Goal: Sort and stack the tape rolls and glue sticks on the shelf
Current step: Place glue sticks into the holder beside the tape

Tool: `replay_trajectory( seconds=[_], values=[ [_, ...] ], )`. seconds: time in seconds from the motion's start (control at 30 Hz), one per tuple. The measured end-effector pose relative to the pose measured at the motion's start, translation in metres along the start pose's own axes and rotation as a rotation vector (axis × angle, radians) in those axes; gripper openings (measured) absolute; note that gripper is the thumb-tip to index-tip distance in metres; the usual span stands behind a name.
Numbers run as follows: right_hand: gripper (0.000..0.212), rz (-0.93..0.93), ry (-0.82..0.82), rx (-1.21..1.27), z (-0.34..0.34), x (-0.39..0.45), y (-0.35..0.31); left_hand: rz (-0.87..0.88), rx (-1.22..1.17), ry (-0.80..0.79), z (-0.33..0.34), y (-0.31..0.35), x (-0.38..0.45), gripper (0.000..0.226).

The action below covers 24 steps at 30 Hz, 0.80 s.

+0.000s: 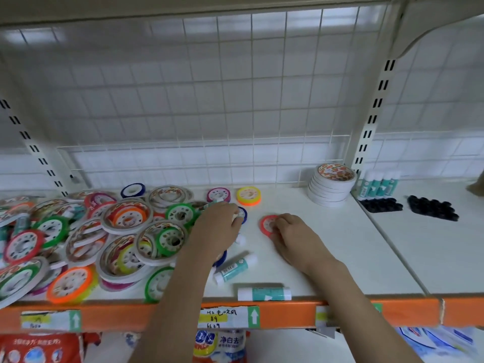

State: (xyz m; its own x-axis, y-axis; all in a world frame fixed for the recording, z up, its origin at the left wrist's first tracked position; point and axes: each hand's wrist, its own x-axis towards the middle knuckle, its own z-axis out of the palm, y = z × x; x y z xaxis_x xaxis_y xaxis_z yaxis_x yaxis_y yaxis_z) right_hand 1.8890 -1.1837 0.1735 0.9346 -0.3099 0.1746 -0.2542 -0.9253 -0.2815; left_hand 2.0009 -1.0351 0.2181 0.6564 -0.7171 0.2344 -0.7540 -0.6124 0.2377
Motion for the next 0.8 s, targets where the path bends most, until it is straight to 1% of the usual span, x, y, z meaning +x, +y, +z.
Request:
replay_trajectory(
  seconds=[0.13, 0.27, 0.4, 0.5, 0.6, 0.8],
  values=[
    [0.031, 0.012, 0.051, 0.027, -0.003, -0.012, 0.012, 0.016, 0.071, -0.13, 0.008, 0.011, 0.03, 0.025],
    [0.03, 0.034, 0.097, 0.046, -0.006, -0.022, 0.023, 0.003, 0.198, -0.201, 0.014, 0.018, 0.044, 0.033],
    [0.033, 0.053, 0.1, 0.046, -0.007, -0.025, 0.031, -0.014, 0.269, -0.261, 0.021, 0.019, 0.049, 0.033],
    [0.035, 0.054, 0.1, 0.051, -0.006, -0.025, 0.034, -0.054, 0.233, -0.263, 0.027, 0.015, 0.051, 0.03],
    [0.034, 0.054, 0.113, 0.058, -0.005, -0.022, 0.039, -0.085, 0.268, -0.26, 0.031, 0.013, 0.048, 0.03],
    [0.028, 0.042, 0.143, 0.088, -0.001, -0.011, 0.044, -0.049, 0.33, -0.254, 0.031, 0.011, 0.045, 0.02]
  ],
)
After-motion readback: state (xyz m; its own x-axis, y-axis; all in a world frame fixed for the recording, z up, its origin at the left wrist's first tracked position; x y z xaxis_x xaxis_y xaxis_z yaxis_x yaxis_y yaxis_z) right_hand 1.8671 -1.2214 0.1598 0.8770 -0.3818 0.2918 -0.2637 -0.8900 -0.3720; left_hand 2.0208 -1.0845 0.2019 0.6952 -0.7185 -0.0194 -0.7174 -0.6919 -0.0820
